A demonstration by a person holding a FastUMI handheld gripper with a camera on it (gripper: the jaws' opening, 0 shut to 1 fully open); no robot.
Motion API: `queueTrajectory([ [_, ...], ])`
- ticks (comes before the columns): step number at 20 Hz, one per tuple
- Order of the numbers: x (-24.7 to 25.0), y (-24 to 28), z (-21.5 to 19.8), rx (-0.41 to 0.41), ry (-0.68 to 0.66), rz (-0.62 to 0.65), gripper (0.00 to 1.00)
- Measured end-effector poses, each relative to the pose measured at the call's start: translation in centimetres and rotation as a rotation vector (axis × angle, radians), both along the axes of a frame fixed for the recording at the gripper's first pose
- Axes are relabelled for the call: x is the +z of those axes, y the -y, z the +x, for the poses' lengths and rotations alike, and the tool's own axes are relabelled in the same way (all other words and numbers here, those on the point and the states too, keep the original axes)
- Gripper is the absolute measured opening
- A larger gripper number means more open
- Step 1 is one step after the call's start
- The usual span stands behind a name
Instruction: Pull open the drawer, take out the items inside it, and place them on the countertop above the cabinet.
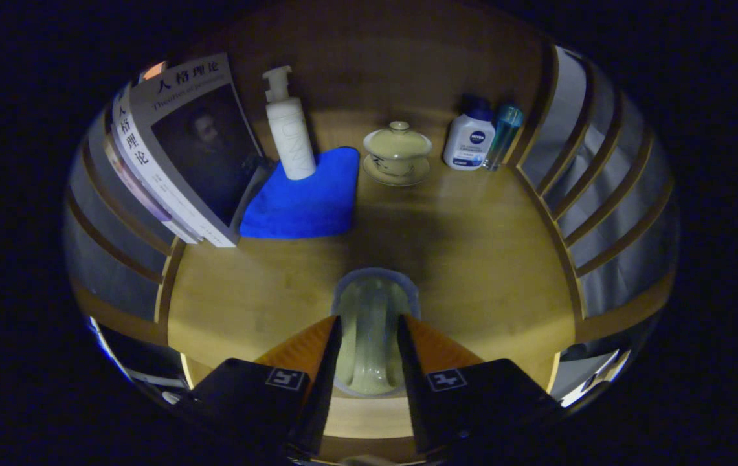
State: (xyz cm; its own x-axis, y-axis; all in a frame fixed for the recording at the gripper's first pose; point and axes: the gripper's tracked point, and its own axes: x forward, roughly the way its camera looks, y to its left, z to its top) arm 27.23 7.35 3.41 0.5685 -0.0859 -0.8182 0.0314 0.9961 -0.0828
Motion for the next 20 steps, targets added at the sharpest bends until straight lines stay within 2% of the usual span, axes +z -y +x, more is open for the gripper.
queueTrajectory([
  [1,0.5,-0.1,-0.3,-0.001,0.017,0.004,0.57],
  [8,2.9,0.0,-0.6,0.033,0.194,-0.027,0.61],
  [13,4.2,-1.3,-3.8,0.063,0.372,0.048,0.62],
  [17,6.3,-2.0,-7.9,0.114,0.590,0.058,0.63],
  [20,8.5,-1.8,-11.9,0.123,0.752,0.072,0.84],
])
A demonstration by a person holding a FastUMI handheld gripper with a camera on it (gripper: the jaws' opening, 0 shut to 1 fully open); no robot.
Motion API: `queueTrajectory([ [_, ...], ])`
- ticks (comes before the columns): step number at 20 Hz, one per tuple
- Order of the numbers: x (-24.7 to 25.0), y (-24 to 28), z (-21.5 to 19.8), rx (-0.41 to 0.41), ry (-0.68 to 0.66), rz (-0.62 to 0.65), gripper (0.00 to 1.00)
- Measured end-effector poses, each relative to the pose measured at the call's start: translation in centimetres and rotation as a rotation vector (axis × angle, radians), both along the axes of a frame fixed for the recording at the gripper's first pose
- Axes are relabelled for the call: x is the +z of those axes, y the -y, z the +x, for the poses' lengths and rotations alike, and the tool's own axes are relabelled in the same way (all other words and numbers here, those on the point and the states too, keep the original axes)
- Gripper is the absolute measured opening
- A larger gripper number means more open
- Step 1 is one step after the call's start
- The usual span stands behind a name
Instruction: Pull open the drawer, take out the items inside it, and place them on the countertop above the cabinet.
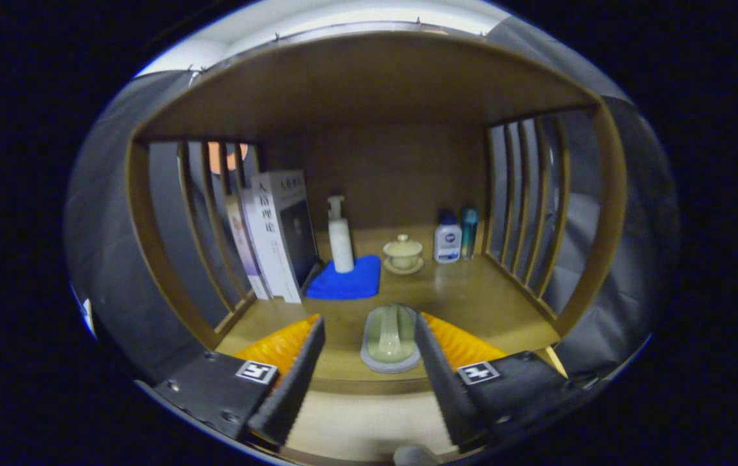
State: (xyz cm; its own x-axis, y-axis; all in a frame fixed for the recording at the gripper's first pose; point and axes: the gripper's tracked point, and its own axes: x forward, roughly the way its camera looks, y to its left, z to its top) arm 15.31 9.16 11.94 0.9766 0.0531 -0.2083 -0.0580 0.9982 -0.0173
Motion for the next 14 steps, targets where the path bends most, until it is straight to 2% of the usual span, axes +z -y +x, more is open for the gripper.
queueTrajectory([
  [2,1.7,0.3,-3.2,-0.001,0.107,-0.004,0.99],
  [5,3.1,0.7,-7.9,0.009,0.227,-0.010,0.99],
  [8,2.0,1.2,-12.2,0.009,0.300,-0.033,0.99],
  [11,-1.7,1.9,-15.6,0.004,0.301,-0.043,0.99],
  [14,-5.6,2.1,-17.4,0.006,0.284,-0.065,0.99],
])
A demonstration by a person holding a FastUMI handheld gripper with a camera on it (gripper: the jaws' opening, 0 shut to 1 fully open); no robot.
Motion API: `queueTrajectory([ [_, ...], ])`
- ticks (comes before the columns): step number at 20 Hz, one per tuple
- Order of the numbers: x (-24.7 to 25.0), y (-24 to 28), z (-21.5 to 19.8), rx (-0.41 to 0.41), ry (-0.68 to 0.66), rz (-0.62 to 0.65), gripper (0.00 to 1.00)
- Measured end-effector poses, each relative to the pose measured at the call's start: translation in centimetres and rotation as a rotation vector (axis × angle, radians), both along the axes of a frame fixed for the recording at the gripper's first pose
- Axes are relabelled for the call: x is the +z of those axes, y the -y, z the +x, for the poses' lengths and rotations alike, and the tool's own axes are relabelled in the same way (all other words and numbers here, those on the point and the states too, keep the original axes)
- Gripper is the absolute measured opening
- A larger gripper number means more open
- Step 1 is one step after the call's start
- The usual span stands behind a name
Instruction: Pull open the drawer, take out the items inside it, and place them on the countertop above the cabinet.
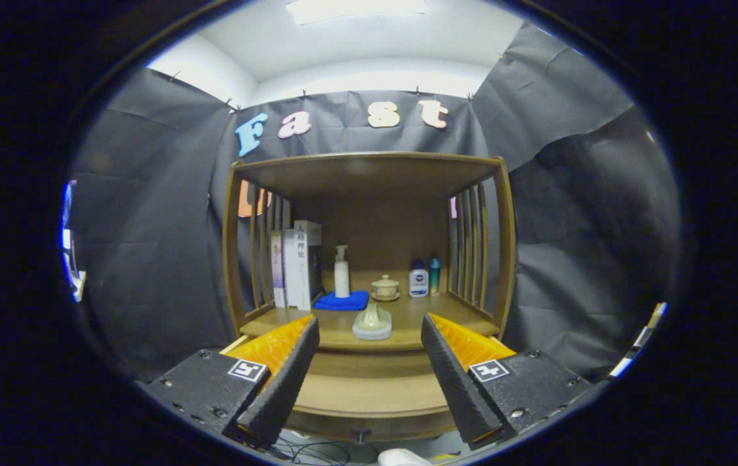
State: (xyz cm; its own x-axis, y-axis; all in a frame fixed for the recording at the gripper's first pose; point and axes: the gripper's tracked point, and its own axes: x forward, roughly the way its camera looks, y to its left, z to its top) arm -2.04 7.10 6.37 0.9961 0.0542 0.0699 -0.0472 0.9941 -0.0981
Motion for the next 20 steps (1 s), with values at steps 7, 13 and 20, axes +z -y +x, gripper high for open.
queueTrajectory([
  [7,-12.5,-0.8,-2.8,-0.033,-0.115,-0.082,0.99],
  [13,-16.4,0.6,0.8,-0.104,-0.181,-0.060,0.99],
  [20,-17.6,0.4,2.3,-0.084,-0.191,-0.018,0.97],
])
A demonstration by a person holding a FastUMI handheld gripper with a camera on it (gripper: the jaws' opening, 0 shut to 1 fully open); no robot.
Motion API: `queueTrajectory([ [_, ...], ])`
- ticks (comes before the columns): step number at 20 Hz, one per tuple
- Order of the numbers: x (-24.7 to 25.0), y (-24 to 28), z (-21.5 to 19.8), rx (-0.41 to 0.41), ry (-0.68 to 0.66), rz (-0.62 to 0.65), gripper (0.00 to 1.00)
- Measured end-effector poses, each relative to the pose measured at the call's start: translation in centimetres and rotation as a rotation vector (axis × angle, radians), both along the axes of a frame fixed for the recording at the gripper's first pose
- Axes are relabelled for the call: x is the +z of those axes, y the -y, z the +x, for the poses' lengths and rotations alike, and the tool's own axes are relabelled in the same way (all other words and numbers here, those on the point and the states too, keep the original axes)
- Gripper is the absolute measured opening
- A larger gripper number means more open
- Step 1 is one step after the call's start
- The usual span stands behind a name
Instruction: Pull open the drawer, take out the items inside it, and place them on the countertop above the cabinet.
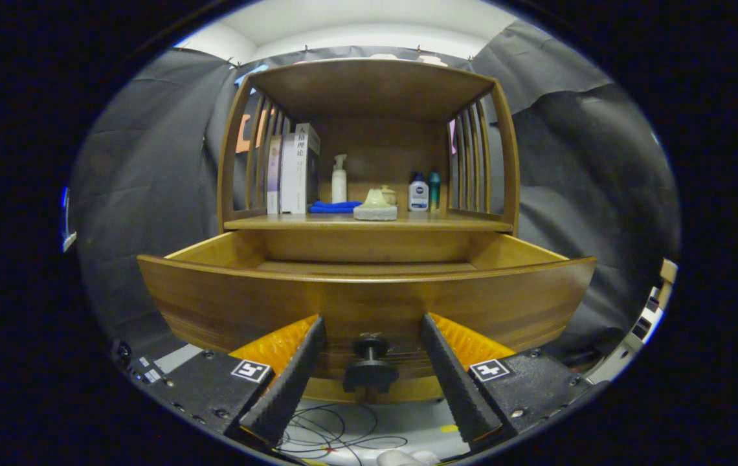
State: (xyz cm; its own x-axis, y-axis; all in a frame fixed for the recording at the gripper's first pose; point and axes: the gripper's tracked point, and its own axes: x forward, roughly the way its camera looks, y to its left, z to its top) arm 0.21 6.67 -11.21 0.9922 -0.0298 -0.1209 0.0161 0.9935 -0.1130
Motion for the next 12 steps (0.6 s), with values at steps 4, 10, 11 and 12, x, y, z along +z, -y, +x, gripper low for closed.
queueTrajectory([
  [4,0.4,-0.3,0.4,0.000,0.020,-0.015,0.96],
  [10,0.8,-0.5,3.9,-0.004,0.018,-0.007,0.96],
  [11,1.1,-0.6,4.4,-0.008,0.029,-0.010,0.96],
  [12,1.3,-0.8,4.8,-0.009,0.042,-0.016,0.97],
])
